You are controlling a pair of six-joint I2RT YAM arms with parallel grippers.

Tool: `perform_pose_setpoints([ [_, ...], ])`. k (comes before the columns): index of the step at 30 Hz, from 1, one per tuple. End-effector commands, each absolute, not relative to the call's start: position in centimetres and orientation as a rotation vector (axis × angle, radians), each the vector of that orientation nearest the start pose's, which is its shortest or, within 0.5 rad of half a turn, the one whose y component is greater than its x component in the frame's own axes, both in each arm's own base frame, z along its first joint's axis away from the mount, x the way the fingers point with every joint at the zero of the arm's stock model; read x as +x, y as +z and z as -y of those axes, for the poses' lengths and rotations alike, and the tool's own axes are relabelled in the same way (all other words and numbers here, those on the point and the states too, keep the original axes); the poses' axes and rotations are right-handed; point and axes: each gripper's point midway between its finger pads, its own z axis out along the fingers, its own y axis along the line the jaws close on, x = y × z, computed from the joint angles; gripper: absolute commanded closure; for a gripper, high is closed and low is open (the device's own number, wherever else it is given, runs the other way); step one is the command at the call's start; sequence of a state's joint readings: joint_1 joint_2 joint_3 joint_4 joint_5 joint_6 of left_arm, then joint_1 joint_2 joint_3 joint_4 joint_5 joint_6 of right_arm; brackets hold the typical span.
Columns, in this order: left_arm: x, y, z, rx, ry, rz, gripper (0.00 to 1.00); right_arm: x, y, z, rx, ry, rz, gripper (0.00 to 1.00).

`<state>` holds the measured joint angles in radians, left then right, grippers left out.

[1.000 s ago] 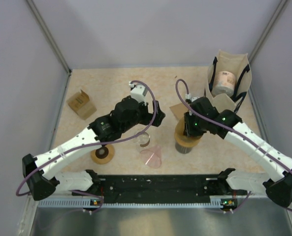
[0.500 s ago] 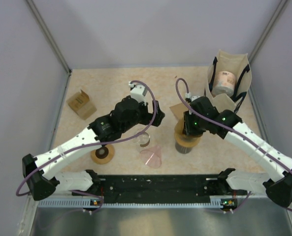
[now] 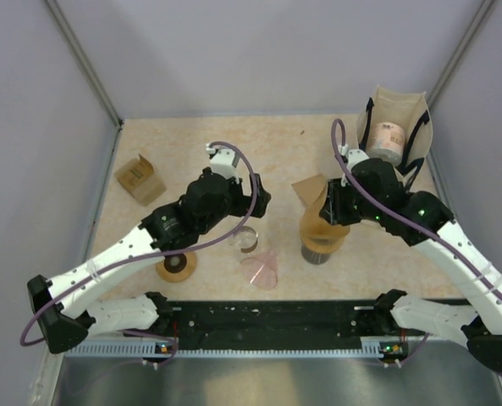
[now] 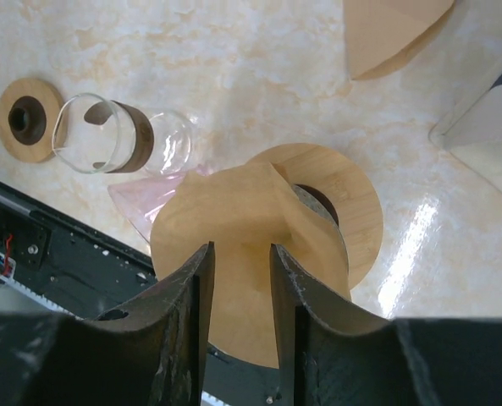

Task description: Place the coffee filter in the dripper

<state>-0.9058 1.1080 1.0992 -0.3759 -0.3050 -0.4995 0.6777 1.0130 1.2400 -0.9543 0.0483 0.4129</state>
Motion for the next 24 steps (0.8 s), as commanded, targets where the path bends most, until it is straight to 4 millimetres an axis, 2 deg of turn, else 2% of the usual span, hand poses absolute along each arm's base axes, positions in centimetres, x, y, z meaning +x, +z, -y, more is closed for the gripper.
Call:
perform_pose_setpoints([
  [1,25.4,29.0,24.9,0.125,-0.595,-1.949,0.01,20.5,29.0,-17.7,-0.337,0.54,-2.232,0.65],
  [3,25.8,28.1,23.9,0.091,-0.549,-1.964,0.01,20.5,30.8,-17.7,-0.372,0.554,-2.173,0.6],
  [4,26.1,27.6,23.2,0.057,-0.523,-1.98,0.01,20.3,31.7,-17.8,-0.383,0.573,-2.14,0.54],
  [7,27.0,25.8,21.2,-0.025,-0.491,-2.043,0.01,20.0,33.9,-18.5,-0.419,0.656,-2.026,0.27],
  [8,27.3,25.3,20.6,-0.045,-0.501,-2.06,0.01,19.7,34.6,-18.7,-0.434,0.683,-1.988,0.22],
  [10,27.8,24.4,19.3,-0.106,-0.529,-2.076,0.01,19.2,35.5,-19.6,-0.482,0.754,-1.923,0.05],
  [11,28.0,23.9,18.4,-0.144,-0.532,-2.084,0.01,19.0,36.0,-20.0,-0.497,0.782,-1.9,0.01],
  [15,28.0,21.9,14.8,-0.293,-0.438,-2.108,0.01,18.4,36.7,-22.7,-0.604,0.903,-1.865,0.01],
  [18,27.3,20.2,12.4,-0.394,-0.355,-2.128,0.01,19.1,36.6,-24.8,-0.628,0.898,-1.866,0.01],
  [21,26.3,18.0,9.0,-0.539,-0.197,-2.158,0.01,20.2,34.9,-27.0,-0.634,0.824,-1.934,0.01],
  [24,25.8,16.9,6.0,-0.667,-0.075,-2.151,0.01,21.4,32.8,-28.3,-0.62,0.772,-2.008,0.01],
])
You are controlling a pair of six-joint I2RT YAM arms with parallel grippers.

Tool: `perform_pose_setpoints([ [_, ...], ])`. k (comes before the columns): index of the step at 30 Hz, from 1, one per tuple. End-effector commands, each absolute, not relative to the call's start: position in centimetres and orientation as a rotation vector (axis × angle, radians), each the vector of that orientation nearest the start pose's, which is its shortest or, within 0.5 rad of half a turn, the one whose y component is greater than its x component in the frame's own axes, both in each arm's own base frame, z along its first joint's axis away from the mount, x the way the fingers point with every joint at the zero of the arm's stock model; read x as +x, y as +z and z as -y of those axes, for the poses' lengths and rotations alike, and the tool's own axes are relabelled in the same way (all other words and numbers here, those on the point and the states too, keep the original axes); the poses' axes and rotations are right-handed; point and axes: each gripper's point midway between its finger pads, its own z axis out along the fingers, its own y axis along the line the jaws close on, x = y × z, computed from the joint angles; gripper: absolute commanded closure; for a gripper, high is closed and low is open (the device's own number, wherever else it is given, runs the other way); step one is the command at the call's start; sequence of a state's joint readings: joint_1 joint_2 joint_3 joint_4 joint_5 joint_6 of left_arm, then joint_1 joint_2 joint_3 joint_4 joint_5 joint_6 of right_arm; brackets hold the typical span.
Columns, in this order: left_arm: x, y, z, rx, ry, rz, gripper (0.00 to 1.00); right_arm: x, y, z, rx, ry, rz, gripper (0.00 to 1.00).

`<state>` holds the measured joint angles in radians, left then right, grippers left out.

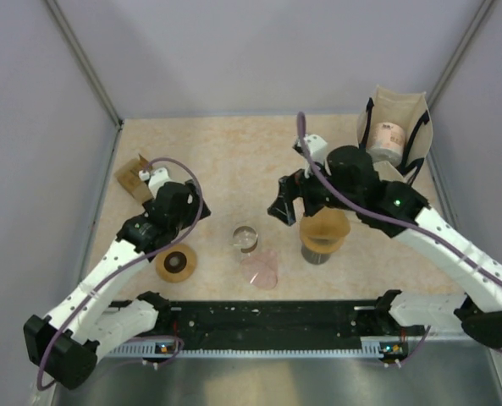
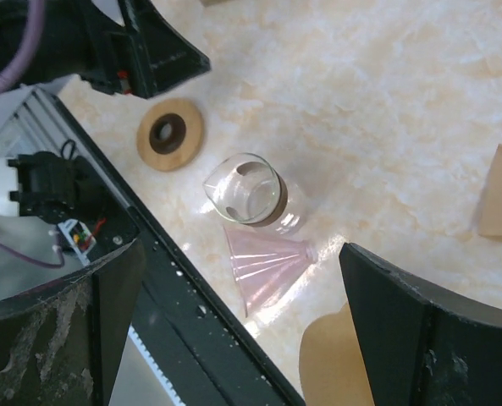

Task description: Place the coffee filter in the dripper

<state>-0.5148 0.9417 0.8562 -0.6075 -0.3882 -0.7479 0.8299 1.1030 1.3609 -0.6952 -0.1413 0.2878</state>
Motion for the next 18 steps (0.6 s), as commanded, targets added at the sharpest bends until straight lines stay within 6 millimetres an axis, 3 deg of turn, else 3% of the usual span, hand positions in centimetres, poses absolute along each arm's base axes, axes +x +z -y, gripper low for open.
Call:
perform_pose_setpoints([
  [1,25.7,16.7,5.0,-0.709,-0.038,-2.144,0.01,22.0,32.4,-28.4,-0.609,0.747,-2.016,0.01],
  [5,25.1,14.9,0.9,-0.919,0.038,-2.152,0.01,23.8,31.4,-27.7,-0.59,0.623,-2.008,0.01],
  [9,22.3,12.5,-0.6,-1.094,0.127,-2.194,0.04,24.6,31.7,-25.6,-0.504,0.537,-1.961,0.01],
  [10,20.8,16.2,-0.8,-1.084,-0.025,-2.036,0.06,24.7,31.7,-25.0,-0.485,0.518,-1.951,0.01],
  [11,20.6,11.4,-0.8,-1.097,0.173,-2.254,0.08,24.7,31.7,-24.6,-0.463,0.508,-1.938,0.01],
  [15,16.8,9.7,-1.5,-1.18,0.302,-2.346,0.11,25.0,31.1,-22.9,-0.401,0.46,-1.925,0.01],
  [18,16.4,9.8,-0.7,-1.229,0.225,-2.337,0.2,24.9,31.0,-22.0,-0.375,0.434,-1.918,0.01],
])
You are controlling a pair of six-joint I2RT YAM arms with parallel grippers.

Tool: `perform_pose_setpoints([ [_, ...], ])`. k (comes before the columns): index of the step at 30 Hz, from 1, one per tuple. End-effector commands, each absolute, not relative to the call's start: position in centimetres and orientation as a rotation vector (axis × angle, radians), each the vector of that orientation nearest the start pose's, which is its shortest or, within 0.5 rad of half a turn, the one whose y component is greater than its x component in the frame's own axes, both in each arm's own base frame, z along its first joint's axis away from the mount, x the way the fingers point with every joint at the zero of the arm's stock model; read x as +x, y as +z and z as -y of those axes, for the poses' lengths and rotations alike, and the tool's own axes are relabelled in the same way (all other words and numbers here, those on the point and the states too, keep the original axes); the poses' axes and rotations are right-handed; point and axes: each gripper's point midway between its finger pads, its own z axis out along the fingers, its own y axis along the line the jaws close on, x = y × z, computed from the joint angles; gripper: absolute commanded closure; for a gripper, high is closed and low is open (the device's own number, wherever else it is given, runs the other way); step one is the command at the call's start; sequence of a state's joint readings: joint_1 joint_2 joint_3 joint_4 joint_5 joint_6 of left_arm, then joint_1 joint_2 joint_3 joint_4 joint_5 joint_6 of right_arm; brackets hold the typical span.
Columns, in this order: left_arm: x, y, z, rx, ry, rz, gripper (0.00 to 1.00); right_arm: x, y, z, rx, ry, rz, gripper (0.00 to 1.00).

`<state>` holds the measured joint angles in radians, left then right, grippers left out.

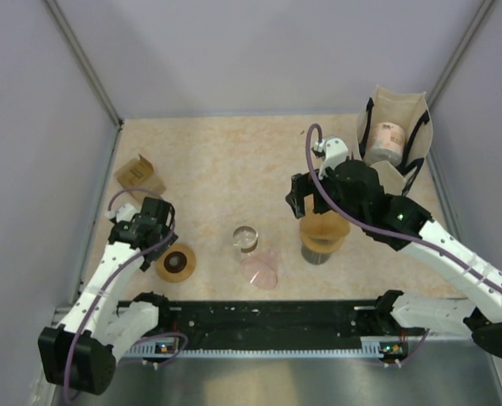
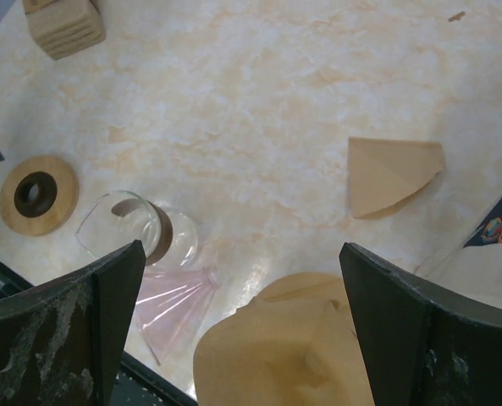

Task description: Place the coffee filter in the dripper

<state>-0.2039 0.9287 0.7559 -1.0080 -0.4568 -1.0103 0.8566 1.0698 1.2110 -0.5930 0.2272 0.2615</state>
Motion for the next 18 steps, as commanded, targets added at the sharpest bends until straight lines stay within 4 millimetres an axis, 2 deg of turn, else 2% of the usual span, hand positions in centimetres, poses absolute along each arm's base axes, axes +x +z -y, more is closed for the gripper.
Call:
perform_pose_setpoints([
  [1,16.3,9.8,-0.6,-1.242,0.208,-2.33,0.22,24.9,31.0,-21.8,-0.373,0.429,-1.918,0.01],
  [3,15.8,9.0,-0.8,-1.265,0.226,-2.324,0.24,24.8,31.2,-21.6,-0.367,0.431,-1.911,0.01],
  [7,15.6,7.2,-0.1,-1.28,0.207,-2.366,0.38,25.0,31.3,-21.3,-0.355,0.427,-1.904,0.01],
  [12,16.9,5.6,1.3,-1.242,0.13,-2.428,0.39,25.0,31.0,-21.1,-0.351,0.42,-1.908,0.01],
  [16,17.4,4.5,1.5,-1.229,0.145,-2.457,0.41,24.9,31.3,-21.0,-0.344,0.425,-1.9,0.01],
  [18,17.4,4.1,1.4,-1.23,0.171,-2.467,0.45,24.9,31.4,-21.0,-0.343,0.427,-1.896,0.01],
])
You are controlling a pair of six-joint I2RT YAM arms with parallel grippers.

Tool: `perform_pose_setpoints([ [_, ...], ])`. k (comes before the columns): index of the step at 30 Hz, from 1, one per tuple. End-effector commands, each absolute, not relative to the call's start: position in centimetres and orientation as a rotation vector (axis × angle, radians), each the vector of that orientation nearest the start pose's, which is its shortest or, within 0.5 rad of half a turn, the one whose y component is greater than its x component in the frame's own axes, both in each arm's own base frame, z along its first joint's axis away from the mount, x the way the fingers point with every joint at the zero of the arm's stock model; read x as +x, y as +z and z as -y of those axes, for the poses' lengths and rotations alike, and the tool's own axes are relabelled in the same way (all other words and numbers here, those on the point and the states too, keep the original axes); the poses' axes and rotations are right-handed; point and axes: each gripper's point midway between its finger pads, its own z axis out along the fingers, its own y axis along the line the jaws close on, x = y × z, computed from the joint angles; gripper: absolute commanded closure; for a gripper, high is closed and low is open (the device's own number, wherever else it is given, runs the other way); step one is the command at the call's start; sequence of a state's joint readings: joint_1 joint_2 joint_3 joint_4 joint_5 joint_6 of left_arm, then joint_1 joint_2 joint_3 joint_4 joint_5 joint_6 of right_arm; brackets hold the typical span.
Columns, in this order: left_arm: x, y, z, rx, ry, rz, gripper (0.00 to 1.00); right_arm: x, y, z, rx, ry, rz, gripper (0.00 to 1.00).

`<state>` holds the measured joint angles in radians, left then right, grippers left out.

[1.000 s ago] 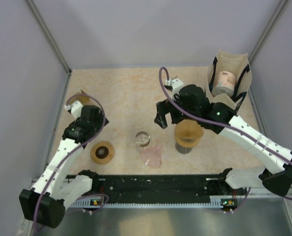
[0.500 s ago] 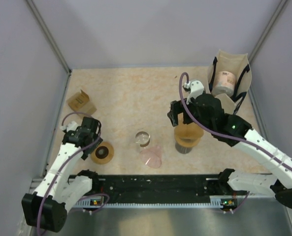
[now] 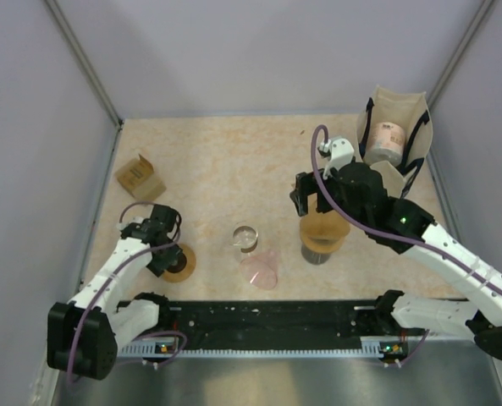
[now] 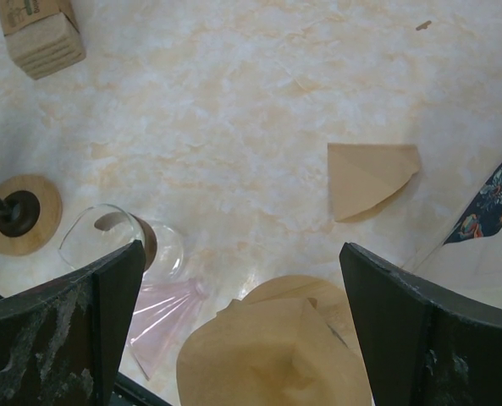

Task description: Place the coffee filter in the dripper

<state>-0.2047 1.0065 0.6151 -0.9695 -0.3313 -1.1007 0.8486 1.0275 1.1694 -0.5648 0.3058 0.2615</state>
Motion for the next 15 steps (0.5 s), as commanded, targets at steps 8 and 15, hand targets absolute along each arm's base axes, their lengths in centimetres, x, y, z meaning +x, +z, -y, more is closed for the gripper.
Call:
perform_pose_setpoints([
  [8,16.6,2.6,1.1,-1.244,0.214,-2.484,0.6,25.0,31.3,-20.8,-0.332,0.418,-1.897,0.01],
  [15,17.6,2.4,1.7,-1.243,0.155,-2.469,1.0,24.8,31.8,-20.9,-0.325,0.447,-1.878,0.01],
])
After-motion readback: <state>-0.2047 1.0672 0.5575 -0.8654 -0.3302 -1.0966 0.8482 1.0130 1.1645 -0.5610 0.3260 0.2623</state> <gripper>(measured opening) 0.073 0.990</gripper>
